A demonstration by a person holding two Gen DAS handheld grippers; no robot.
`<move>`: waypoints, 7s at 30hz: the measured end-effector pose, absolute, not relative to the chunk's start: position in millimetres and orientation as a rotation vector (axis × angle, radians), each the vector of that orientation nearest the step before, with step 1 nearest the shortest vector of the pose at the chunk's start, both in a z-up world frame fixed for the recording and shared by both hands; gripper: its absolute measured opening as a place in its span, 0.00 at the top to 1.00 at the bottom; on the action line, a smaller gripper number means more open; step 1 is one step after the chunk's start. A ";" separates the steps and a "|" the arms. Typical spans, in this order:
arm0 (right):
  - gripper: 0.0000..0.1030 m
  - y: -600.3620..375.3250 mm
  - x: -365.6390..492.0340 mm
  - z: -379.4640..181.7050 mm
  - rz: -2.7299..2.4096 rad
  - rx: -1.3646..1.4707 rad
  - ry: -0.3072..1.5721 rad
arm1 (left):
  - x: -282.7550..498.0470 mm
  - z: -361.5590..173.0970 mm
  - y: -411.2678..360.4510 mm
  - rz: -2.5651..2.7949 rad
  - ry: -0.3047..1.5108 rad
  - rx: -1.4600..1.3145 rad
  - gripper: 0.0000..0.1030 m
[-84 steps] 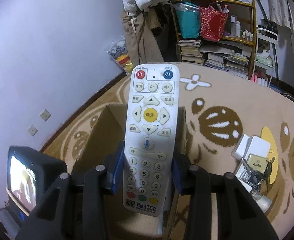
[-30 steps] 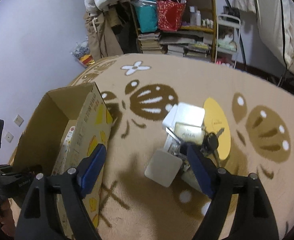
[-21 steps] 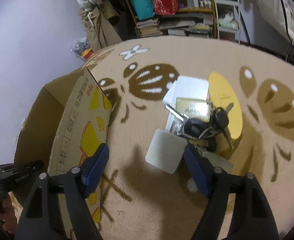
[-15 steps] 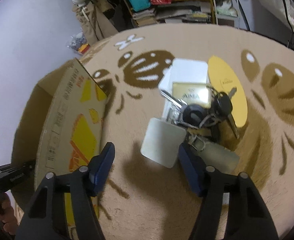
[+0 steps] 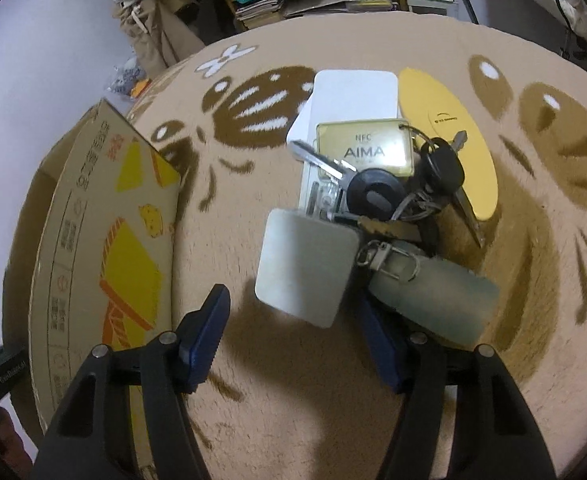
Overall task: Organize rigid objects
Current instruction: 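Grasp the white square plug charger with the right tool, then lift the plug and carry it over the box with the right tool, then lower the plug beside the handset and open the right tool, then move the right tool back to the green Cheers keychain case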
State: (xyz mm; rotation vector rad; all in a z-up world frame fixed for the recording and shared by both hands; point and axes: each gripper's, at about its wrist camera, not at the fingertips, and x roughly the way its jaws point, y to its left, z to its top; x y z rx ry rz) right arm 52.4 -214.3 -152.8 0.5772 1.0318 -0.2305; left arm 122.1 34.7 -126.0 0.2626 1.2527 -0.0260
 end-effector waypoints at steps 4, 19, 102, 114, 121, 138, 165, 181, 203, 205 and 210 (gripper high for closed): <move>0.33 -214.7 54.6 -152.5 -0.256 0.572 1.014 | 122.1 -125.9 34.8 -0.025 1.252 0.264 0.83; 0.48 -217.1 65.1 -155.5 -0.316 0.543 0.980 | 122.0 -125.9 34.6 -0.025 1.252 0.265 0.83; 0.49 -163.3 38.7 -106.9 -0.170 0.537 1.056 | 120.5 -124.3 33.3 -0.020 1.248 0.270 0.83; 0.49 -165.2 72.3 -49.9 -0.149 0.488 0.915 | 121.0 -123.7 33.2 -0.021 1.249 0.266 0.83; 0.49 -145.7 94.2 -17.1 -0.080 0.423 0.823 | 121.1 -123.6 33.4 -0.021 1.249 0.266 0.83; 0.49 -106.5 124.2 -34.2 0.022 0.343 0.812 | 122.9 -123.8 33.9 -0.023 1.253 0.256 0.83; 0.48 -111.1 127.5 -59.2 0.021 0.368 0.886 | 124.4 -124.4 35.3 -0.024 1.254 0.256 0.83; 0.14 -130.0 95.9 -30.9 -0.020 0.284 0.832 | 123.9 -124.4 35.3 -0.021 1.250 0.258 0.82; 0.09 -198.0 45.2 -74.9 -0.214 0.307 0.966 | 123.5 -123.6 35.9 -0.023 1.250 0.257 0.82; 0.09 -201.5 41.6 -78.2 -0.222 0.321 0.970 | 123.7 -123.6 35.9 -0.023 1.250 0.255 0.82; 0.09 -212.3 32.7 -91.9 -0.248 0.362 0.994 | 123.2 -123.6 35.8 -0.022 1.250 0.259 0.82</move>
